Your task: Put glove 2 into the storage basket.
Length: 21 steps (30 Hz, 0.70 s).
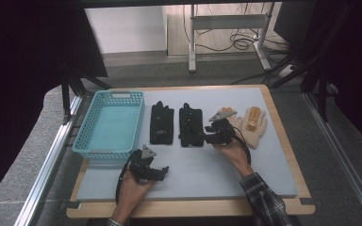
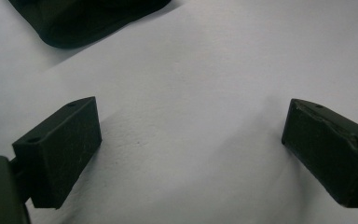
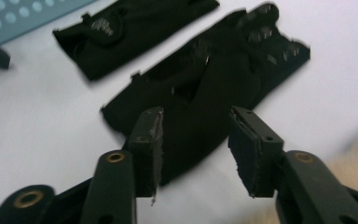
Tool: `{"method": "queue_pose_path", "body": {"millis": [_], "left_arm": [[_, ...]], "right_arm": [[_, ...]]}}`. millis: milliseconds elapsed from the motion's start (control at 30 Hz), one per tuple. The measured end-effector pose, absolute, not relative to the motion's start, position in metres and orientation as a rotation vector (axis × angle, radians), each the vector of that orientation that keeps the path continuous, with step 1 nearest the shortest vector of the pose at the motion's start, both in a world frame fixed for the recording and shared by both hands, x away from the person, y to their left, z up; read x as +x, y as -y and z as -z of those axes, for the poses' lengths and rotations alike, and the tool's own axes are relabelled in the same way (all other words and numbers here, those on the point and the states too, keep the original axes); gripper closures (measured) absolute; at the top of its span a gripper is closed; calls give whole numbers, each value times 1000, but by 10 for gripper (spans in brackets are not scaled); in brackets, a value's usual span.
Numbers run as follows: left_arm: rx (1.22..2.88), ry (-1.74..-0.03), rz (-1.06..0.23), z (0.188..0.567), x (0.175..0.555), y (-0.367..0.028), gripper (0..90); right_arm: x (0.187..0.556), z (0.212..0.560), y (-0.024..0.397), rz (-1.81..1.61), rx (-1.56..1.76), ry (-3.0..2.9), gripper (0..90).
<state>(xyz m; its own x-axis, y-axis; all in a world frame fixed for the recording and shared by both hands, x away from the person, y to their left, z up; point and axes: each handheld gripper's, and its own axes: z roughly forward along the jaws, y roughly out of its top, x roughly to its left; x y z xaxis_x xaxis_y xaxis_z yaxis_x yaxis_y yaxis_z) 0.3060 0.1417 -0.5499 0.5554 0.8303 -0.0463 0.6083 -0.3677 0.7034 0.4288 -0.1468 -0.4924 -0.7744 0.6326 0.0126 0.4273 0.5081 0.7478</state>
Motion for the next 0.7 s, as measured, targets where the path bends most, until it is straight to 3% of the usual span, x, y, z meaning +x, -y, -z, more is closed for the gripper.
{"method": "queue_pose_path", "body": {"millis": [233, 333, 467, 700], "left_arm": [[2105, -1150, -416, 550, 306, -142, 49], [2107, -1149, -417, 550, 306, -142, 50], [2106, -1149, -417, 550, 306, -142, 49], [2104, -1150, -416, 550, 306, -142, 50]], "right_arm": [[455, 493, 126, -1106, 881, -2502, 501], [473, 501, 114, -1073, 901, -2492, 382], [488, 510, 102, -1048, 916, -2486, 292], [504, 525, 88, -926, 911, -2534, 254]]}}
